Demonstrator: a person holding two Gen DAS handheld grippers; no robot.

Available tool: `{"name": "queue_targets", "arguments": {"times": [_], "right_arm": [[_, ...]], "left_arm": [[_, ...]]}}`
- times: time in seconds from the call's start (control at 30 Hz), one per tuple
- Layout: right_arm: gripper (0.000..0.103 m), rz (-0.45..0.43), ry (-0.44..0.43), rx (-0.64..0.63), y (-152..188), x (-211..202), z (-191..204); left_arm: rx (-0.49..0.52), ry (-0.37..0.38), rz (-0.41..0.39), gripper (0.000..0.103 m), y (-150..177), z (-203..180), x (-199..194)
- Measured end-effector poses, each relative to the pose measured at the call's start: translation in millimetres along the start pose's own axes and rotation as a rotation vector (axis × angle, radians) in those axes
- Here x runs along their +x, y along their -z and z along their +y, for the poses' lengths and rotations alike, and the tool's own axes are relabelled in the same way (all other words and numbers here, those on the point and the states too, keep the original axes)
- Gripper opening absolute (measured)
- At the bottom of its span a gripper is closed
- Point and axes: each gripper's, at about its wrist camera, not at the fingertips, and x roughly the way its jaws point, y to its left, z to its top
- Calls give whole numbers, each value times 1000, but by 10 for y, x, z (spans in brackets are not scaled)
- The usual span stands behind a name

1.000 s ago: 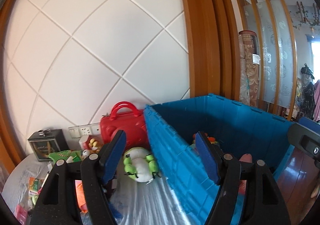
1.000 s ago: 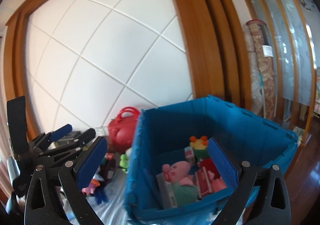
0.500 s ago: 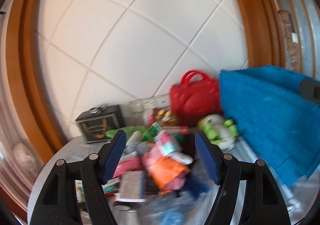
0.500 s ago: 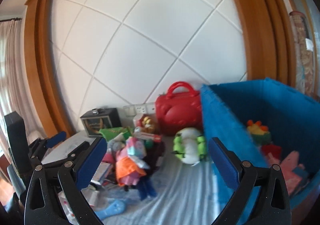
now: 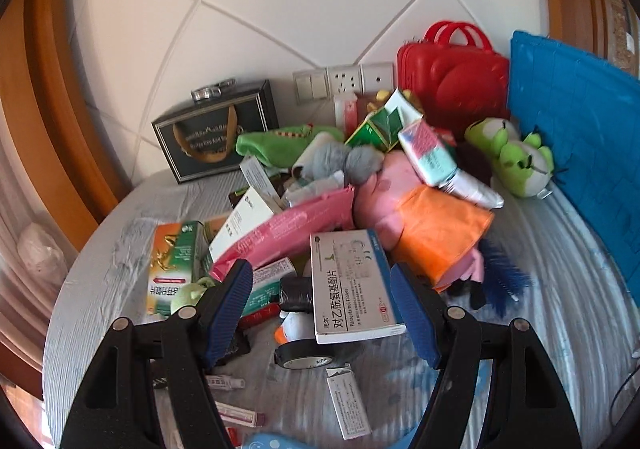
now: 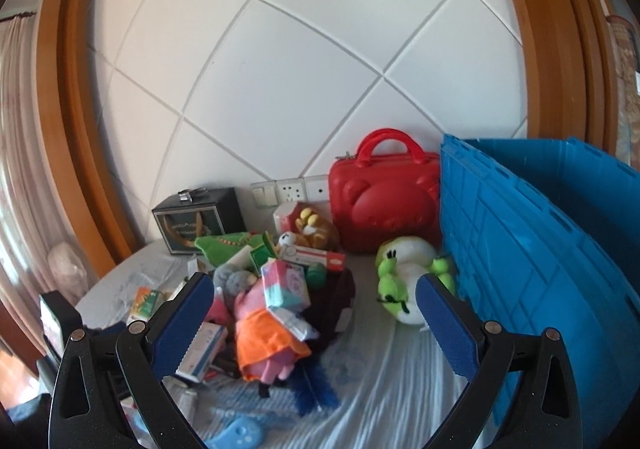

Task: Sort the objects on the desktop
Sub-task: 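Move both tools back over the pile of items, then grasp the white Paracetamol Tablets box with left tool while right tool grasps a white packet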

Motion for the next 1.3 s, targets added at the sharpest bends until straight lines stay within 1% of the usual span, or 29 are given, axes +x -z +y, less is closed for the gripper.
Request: {"name": "queue_targets", "arguments": {"times": [0.07,0.17,0.23,0.3,0.4,0.47,0.57,0.63,0.7,0.77,0.8,0.83,0.9,0.97,1.03,1.07,1.13,1.2,1.27,1.3], "right_arm": [[103,4,-23,-28,-50,137,-14],[103,15,-63,-65,-102,432,-29],[103,38,-97,-70,-88,644,-33],[103,87,-128,-73,-45,901,-41],[103,135,-156,-78,36,1188,-41],[103,166,-181,-86,92,1346,-29],[103,228,-222,-114,213,1608,10],[102,258,-255,-150,312,1771,66],[102,291,-310,-199,439,1952,132],[98,344,-322,-253,567,2142,200],[92,370,-331,-272,617,2228,224],[83,401,-334,-290,667,2327,245],[75,465,-340,-307,747,2525,264],[66,509,-341,-324,820,2685,282],[33,570,-342,-317,903,2845,270],[33,587,-350,-290,923,2897,240],[29,583,-355,-225,928,2928,146],[26,575,-326,-193,916,2901,79],[24,555,-301,-177,884,2800,41],[22,541,-290,-165,857,2725,22]], "left_arm": [[-22,9,29,71,-11,0,187],[-53,65,71,71,-36,-65,384],[-24,63,94,71,-26,-162,501],[6,58,126,71,7,-243,644],[10,49,176,71,82,-259,831],[20,38,181,71,116,-257,883],[8,59,214,71,149,-228,971],[-20,77,201,71,152,-174,983],[-15,81,198,71,139,-162,992],[1,89,193,71,129,-164,992],[2,93,192,71,129,-157,990],[2,99,191,71,128,-144,992],[2,107,186,71,141,-132,987],[7,113,183,71,149,-123,982],[9,120,180,71,158,-105,976],[10,126,178,71,160,-96,971],[18,136,173,71,174,-88,960],[34,138,166,70,193,-101,933],[23,173,159,70,203,-83,889],[21,174,153,70,208,-81,862]]}}
